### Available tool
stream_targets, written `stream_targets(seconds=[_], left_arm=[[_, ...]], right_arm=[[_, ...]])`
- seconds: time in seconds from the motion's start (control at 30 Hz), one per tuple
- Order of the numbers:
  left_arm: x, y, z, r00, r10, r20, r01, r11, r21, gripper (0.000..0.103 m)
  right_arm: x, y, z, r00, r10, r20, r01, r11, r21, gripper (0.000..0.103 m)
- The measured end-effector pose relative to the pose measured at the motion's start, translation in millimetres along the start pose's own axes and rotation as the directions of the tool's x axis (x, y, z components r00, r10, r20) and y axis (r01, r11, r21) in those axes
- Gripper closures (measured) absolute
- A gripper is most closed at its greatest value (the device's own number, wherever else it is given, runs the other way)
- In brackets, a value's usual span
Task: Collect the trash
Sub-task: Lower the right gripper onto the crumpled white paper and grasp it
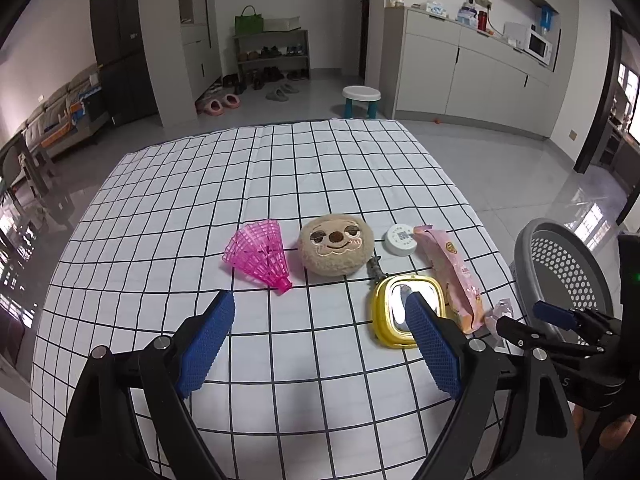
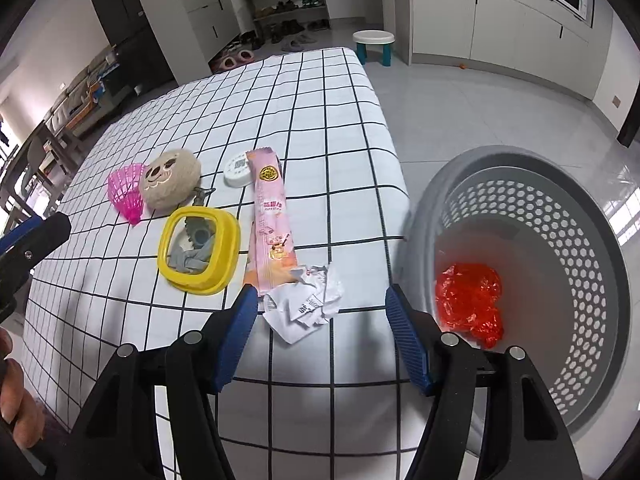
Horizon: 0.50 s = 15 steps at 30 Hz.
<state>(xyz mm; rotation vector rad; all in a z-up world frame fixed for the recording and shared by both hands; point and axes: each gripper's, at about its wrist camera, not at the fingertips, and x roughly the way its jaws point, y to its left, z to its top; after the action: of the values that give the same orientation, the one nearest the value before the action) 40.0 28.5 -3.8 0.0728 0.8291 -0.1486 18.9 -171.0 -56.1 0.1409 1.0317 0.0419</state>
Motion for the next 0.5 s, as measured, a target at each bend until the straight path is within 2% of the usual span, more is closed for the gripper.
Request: stream_targets(seconds=[0.3, 0.5], left_arm=[[15, -1, -6, 0.999, -0.001, -0.048, 0.001, 1.000, -0.002, 0.017], [23, -4, -10, 0.998, 0.016, -0.065, -0.015, 1.000, 0.010, 0.017]], right_arm=[[4, 3, -4, 1.000, 0.012, -0.010, -0.012, 1.000, -0.013, 0.040], [12, 13, -6, 0.999, -0.031, -0.016, 0.030, 0.998, -0.057, 0.040]])
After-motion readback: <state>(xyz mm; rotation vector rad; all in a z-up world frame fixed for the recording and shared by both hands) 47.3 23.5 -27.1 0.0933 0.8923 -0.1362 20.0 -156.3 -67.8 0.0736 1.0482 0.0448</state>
